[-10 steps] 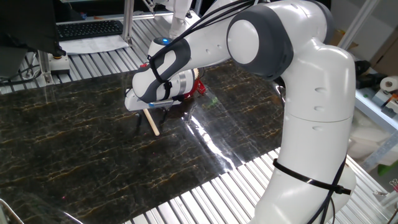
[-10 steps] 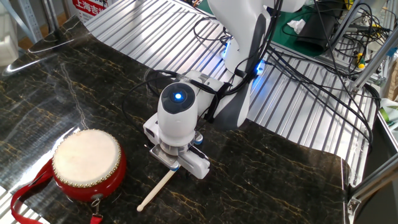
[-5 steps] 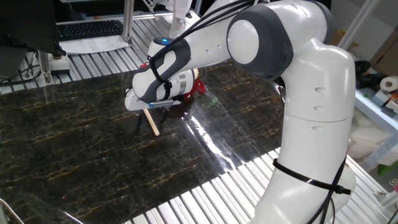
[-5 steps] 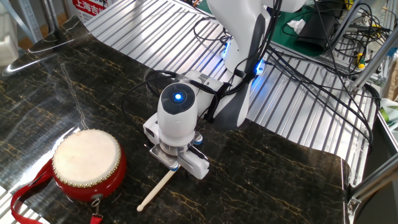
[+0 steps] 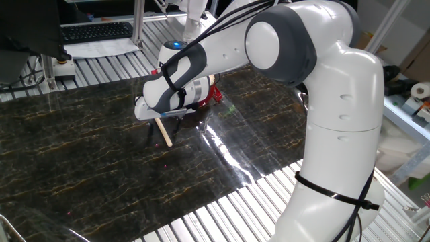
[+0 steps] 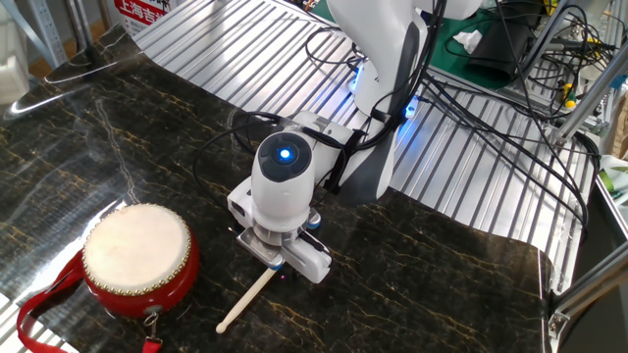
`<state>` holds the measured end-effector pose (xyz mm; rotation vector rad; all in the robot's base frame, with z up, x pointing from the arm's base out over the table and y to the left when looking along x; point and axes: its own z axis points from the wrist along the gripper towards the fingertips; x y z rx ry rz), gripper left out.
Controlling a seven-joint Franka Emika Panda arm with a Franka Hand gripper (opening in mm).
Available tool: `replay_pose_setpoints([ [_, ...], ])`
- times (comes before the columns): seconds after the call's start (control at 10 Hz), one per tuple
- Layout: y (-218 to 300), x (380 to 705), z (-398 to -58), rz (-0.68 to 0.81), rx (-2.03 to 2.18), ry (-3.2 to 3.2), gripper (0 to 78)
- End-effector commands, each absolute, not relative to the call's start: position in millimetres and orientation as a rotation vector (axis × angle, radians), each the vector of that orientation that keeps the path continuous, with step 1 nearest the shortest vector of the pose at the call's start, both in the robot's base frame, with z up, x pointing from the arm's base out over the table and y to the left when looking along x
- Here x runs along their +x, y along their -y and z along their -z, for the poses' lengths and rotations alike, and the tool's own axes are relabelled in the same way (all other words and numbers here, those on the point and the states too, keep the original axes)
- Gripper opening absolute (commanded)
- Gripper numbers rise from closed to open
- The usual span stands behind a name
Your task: Play the drum
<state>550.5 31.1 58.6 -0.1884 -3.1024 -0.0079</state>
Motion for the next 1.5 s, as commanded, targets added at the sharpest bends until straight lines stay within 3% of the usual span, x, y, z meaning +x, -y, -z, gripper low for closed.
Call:
replay_pose_setpoints([
  [0.1, -31, 552, -60, -0.007, -0.194, 3.109, 1.1],
  [1.4, -31, 552, -60, -0.007, -0.194, 3.109, 1.1],
  [1.5, -29, 562, -71, -0.019, -0.212, 3.094, 1.1],
])
